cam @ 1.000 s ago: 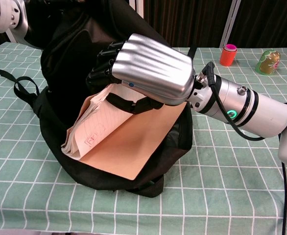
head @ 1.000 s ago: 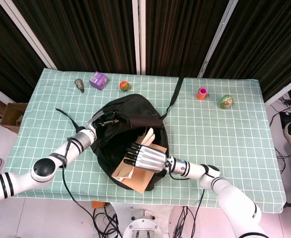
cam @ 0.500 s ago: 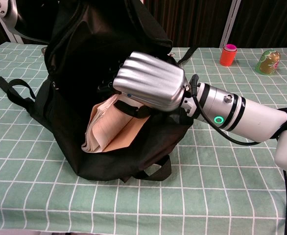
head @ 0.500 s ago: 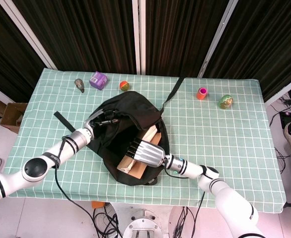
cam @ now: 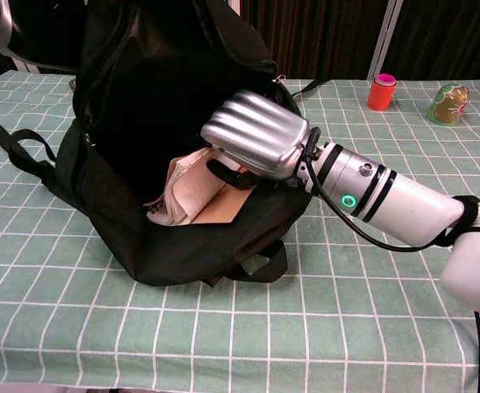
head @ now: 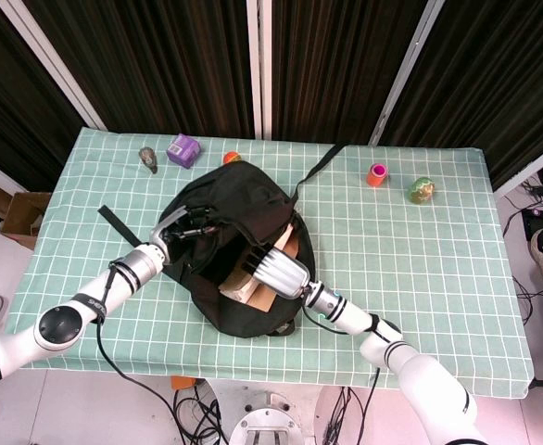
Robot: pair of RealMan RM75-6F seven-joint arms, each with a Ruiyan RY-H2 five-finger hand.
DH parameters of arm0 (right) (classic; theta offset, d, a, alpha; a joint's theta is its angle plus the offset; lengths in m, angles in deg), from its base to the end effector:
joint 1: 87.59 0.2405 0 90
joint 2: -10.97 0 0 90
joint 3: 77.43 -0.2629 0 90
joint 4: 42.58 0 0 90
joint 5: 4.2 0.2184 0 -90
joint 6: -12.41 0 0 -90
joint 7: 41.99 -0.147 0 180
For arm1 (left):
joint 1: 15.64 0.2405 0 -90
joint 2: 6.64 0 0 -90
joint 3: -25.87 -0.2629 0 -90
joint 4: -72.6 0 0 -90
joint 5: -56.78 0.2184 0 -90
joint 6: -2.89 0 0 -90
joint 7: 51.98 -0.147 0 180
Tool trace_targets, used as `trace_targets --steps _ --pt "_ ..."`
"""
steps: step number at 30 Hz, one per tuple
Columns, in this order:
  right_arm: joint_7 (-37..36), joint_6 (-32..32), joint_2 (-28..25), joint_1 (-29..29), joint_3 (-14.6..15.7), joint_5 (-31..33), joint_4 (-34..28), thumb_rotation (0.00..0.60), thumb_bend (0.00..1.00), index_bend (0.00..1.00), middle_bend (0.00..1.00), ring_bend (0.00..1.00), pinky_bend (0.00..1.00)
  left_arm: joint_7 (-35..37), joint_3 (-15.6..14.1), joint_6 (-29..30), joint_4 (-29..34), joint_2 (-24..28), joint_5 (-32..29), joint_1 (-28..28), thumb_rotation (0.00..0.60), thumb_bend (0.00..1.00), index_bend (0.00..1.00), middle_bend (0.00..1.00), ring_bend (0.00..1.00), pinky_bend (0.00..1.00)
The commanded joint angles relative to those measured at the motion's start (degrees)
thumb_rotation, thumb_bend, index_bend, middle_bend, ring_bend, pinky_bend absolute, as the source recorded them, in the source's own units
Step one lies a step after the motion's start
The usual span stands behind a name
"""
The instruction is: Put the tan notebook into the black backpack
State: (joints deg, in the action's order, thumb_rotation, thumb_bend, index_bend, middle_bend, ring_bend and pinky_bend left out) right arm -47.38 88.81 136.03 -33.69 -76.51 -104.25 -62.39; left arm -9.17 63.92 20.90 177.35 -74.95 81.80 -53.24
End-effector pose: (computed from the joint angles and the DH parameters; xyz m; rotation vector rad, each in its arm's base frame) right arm -0.0875 -0.3558 -0.1336 2.1165 -0.0824 1.2980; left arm -0.0911 0.3669 0.0686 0.6690 2.7365 1.3199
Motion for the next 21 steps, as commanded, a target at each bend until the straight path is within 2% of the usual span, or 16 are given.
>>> trace_targets --steps 1,12,18,21 --pt "2.39 -2.19 1.72 0.24 -1.99 2.16 0.32 0.6 0.51 0.97 0.66 0.4 0.53 0.35 0.21 -0.94 0.6 0.28 1.41 0.54 0.6 0.44 0.68 0.15 0.07 0.34" --pt "2.82 -7.64 4.51 2.62 -5.78 6.69 1.3 0.6 0.46 0.97 0.62 0.38 0.47 2.13 1.01 1.68 2.72 1.12 4.08 2.69 0.6 0.45 0.69 0.03 0.04 0.34" --pt "2.12 -12.15 4.94 3.77 -8.99 10.73 0.26 0.6 0.34 0.84 0.58 0.35 0.41 3.18 1.32 -1.04 2.7 1.65 5.93 3.56 0.6 0.45 0.69 0.03 0.03 0.35" --pt "3.64 -14.4 4.94 4.82 -10.31 12.41 -1.18 0.6 0.21 0.63 0.49 0.26 0.32 3.62 1.52 -2.2 2.53 1.51 6.8 3.84 0.6 0.45 0.69 0.03 0.03 0.35"
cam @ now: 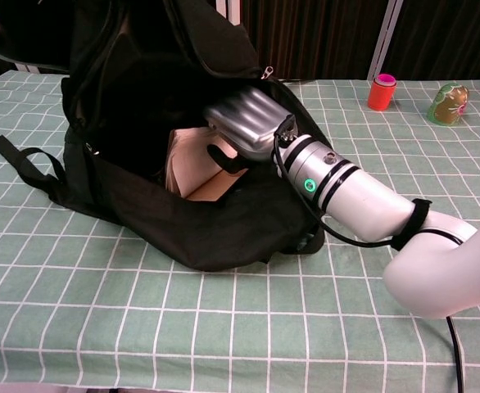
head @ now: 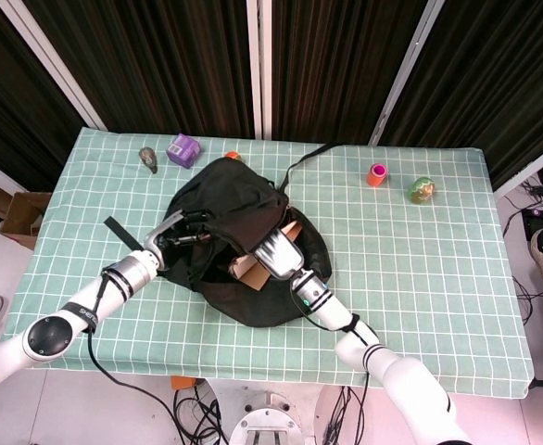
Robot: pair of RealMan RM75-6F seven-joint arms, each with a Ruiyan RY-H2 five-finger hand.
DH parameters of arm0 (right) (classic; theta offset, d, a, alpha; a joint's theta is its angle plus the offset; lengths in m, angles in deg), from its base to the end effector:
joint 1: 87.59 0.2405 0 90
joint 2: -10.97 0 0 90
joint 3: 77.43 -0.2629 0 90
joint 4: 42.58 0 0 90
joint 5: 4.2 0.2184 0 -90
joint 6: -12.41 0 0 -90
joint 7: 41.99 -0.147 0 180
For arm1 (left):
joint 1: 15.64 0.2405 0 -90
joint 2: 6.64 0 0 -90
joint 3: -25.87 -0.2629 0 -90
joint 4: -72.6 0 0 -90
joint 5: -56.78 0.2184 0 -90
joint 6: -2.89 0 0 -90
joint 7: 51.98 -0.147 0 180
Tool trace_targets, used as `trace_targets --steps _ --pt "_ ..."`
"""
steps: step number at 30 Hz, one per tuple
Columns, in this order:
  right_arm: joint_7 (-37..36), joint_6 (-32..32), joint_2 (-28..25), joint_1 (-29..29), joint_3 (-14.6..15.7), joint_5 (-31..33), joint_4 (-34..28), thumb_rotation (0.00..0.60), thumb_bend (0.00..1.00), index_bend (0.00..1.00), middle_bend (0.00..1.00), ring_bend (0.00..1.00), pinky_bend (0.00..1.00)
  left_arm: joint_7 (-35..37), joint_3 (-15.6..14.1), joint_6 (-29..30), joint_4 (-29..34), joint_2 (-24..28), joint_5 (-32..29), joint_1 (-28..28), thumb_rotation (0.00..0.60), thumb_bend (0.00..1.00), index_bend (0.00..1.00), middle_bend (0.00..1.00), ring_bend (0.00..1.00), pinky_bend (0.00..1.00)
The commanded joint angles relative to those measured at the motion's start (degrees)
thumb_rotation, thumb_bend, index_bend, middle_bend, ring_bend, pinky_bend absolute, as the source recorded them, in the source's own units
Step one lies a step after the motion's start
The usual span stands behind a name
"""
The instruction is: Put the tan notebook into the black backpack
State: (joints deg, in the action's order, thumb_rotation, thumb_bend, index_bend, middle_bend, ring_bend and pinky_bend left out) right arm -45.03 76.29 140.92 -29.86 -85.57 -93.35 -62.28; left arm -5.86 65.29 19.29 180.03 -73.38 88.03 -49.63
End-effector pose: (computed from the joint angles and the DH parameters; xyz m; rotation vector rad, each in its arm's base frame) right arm -0.0699 -0.3803 -0.1566 1.9912 -0.4132 1.1792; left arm -0.0942 0.3543 0.0768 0.7103 2.7080 1.3139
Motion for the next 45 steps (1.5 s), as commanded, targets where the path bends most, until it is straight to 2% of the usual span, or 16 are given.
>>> trace_targets --steps 1,2,4,8,12,15,19,22,25,30,34,39,42,45 --pt "1.66 -2.29 0.05 1.16 -1.41 1.76 -1.65 0.6 0.14 0.52 0.44 0.21 0.28 0.32 0.13 -0.65 -0.23 -0.1 0.86 0.29 0.6 0.45 0.69 0.03 0.03 0.35" --pt "1.83 -2.42 0.05 1.22 -1.6 2.0 -1.87 0.6 0.11 0.44 0.39 0.18 0.26 0.33 0.15 -0.6 -0.36 -0.1 1.1 0.32 0.6 0.44 0.69 0.03 0.03 0.35" --pt "1.62 -2.82 -0.41 0.92 -1.95 2.58 -2.77 0.6 0.03 0.22 0.28 0.09 0.2 0.51 0.16 -0.42 -0.51 -0.07 1.45 0.45 0.6 0.44 0.68 0.04 0.03 0.35" --pt "0.95 -3.24 -4.07 -1.13 -1.32 2.87 -7.78 0.6 0.0 0.03 0.17 0.01 0.12 0.65 0.24 -0.65 -0.73 0.19 2.43 0.83 0.6 0.43 0.66 0.06 0.03 0.35" --pt "0.64 -3.27 -11.57 -4.74 0.3 2.85 -18.9 0.6 0.0 0.0 0.13 0.0 0.08 0.38 -0.19 -0.68 -0.9 0.07 3.73 1.12 0.6 0.43 0.66 0.09 0.03 0.35" --pt "2.04 -2.67 -20.66 -8.41 2.53 2.52 -32.22 0.6 0.0 0.0 0.12 0.0 0.08 0.18 -0.59 -1.0 -1.19 -0.17 4.92 1.43 0.6 0.42 0.66 0.09 0.03 0.34" --pt "6.88 -1.48 -33.54 -13.03 6.27 2.01 -48.64 0.6 0.0 0.0 0.13 0.0 0.12 -0.65 -1.26 -1.6 -1.66 -0.43 7.07 1.98 0.6 0.42 0.65 0.1 0.04 0.34" --pt "11.15 2.13 -42.46 -17.28 9.45 0.94 -57.89 0.6 0.0 0.01 0.16 0.03 0.19 -2.2 -2.2 -1.99 -2.23 -0.69 9.6 2.26 0.6 0.42 0.63 0.1 0.04 0.34" --pt "12.59 6.33 -50.26 -21.64 12.44 -0.15 -64.03 0.6 0.0 0.03 0.18 0.03 0.21 -3.62 -3.2 -2.19 -2.68 -1.4 11.95 2.19 0.6 0.41 0.56 0.1 0.04 0.34" --pt "10.86 15.0 -57.86 -28.89 14.85 -1.19 -66.99 0.6 0.0 0.06 0.2 0.05 0.22 -5.83 -4.28 -3.34 -2.91 -2.71 16.01 1.72 0.6 0.4 0.37 0.09 0.04 0.32" --pt "6.69 22.16 -60.95 -34.44 15.03 -1.58 -66.06 0.6 0.0 0.06 0.2 0.06 0.22 -8.0 -4.38 -4.5 -1.86 -2.82 20.31 2.12 0.6 0.22 0.22 0.07 0.04 0.27" --pt "1.94 27.12 -62.41 -39.0 13.85 -0.59 -63.94 0.6 0.0 0.06 0.2 0.06 0.22 -9.32 -2.38 -5.56 1.46 -1.48 25.09 4.77 0.6 0.13 0.16 0.07 0.04 0.27" --pt "0.25 28.56 -62.55 -40.98 13.3 -0.29 -62.73 0.6 0.0 0.06 0.21 0.06 0.22 -9.44 -1.41 -3.48 3.36 -0.67 27.36 7.42 0.6 0.13 0.16 0.08 0.05 0.28" --pt "-0.74 28.34 -62.89 -42.46 13.02 0.48 -62.21 0.6 0.0 0.06 0.22 0.06 0.22 -10.76 -1.72 0.79 3.31 0.27 30.46 10.08 0.6 0.13 0.17 0.13 0.1 0.32"
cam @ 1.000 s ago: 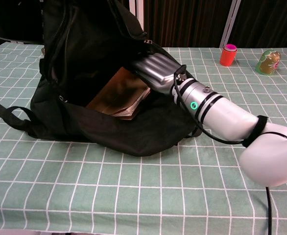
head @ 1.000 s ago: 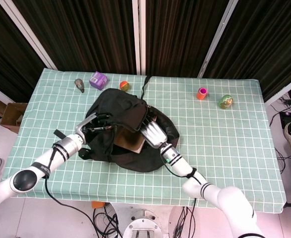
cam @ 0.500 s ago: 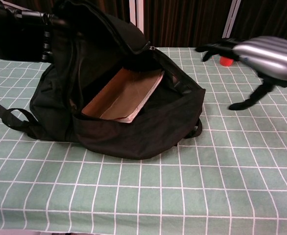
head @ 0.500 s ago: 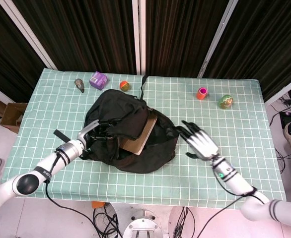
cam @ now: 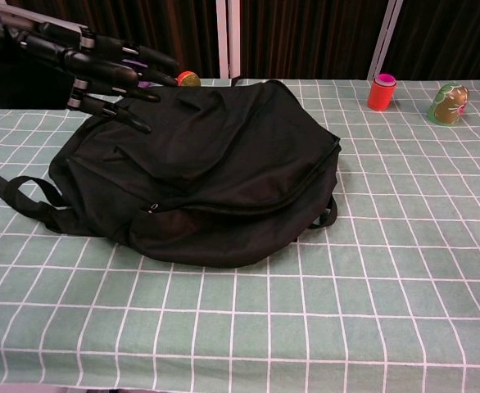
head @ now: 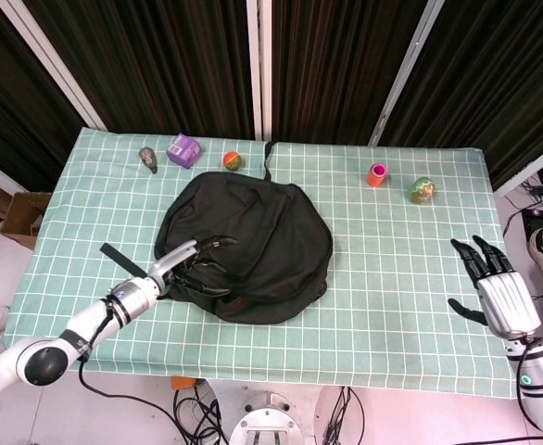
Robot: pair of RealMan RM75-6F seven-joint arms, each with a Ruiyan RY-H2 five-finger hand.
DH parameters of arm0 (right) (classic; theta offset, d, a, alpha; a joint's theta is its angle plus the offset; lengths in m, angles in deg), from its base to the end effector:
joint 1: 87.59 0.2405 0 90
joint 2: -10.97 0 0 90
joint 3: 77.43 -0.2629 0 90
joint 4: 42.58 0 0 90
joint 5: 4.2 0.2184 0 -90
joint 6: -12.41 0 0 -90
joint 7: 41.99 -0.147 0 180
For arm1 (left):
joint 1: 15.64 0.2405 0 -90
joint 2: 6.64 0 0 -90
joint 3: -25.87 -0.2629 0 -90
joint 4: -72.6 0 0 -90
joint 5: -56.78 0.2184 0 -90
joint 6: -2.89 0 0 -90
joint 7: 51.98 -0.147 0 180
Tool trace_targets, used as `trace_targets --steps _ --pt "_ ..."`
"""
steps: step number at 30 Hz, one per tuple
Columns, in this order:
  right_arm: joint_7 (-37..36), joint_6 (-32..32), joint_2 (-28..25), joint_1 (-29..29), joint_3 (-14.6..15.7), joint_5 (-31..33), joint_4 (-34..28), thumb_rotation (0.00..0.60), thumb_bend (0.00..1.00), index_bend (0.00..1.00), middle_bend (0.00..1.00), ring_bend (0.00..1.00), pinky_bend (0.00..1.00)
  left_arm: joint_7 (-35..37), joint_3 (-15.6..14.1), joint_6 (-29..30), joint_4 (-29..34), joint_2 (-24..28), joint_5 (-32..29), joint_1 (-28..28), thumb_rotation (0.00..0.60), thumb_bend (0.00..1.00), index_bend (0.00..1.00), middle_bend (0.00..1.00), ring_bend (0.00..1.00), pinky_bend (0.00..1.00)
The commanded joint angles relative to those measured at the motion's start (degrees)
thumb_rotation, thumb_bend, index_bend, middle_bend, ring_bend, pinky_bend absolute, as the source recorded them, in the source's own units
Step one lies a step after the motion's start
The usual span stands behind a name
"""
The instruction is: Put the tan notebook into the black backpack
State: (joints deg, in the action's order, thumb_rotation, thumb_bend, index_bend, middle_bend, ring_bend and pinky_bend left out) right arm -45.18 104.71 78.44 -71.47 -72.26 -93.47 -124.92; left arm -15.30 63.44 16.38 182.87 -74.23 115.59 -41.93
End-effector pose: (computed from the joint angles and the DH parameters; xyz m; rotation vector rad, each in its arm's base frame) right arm -0.3067 -0.2212 0.1471 1.5664 -0.7019 1.0311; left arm -0.1118 0.3159 0.0630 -1.4135 -2.4012 -1.2255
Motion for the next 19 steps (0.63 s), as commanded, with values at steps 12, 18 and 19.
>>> trace_targets --steps 12,18,19 --pt "-3.55 -3.28 -5.17 -4.76 -2.04 4.61 -3.27 0.6 0.18 0.1 0.23 0.11 0.27 -45.82 -15.9 51.4 -17.37 -6.34 16.55 11.46 0.6 0.13 0.27 0.19 0.15 0.29" --pt "-4.53 -2.49 -5.29 -6.9 -2.36 3.98 -4.82 0.6 0.18 0.08 0.2 0.07 0.23 -46.18 -22.03 64.26 -22.69 -7.1 22.98 17.39 0.6 0.13 0.27 0.19 0.15 0.27" --pt "-4.68 -2.3 -5.23 -7.29 -2.25 3.69 -5.02 0.6 0.18 0.08 0.2 0.07 0.23 -46.43 -22.94 65.7 -23.15 -7.13 23.55 18.26 0.6 0.13 0.27 0.19 0.15 0.27"
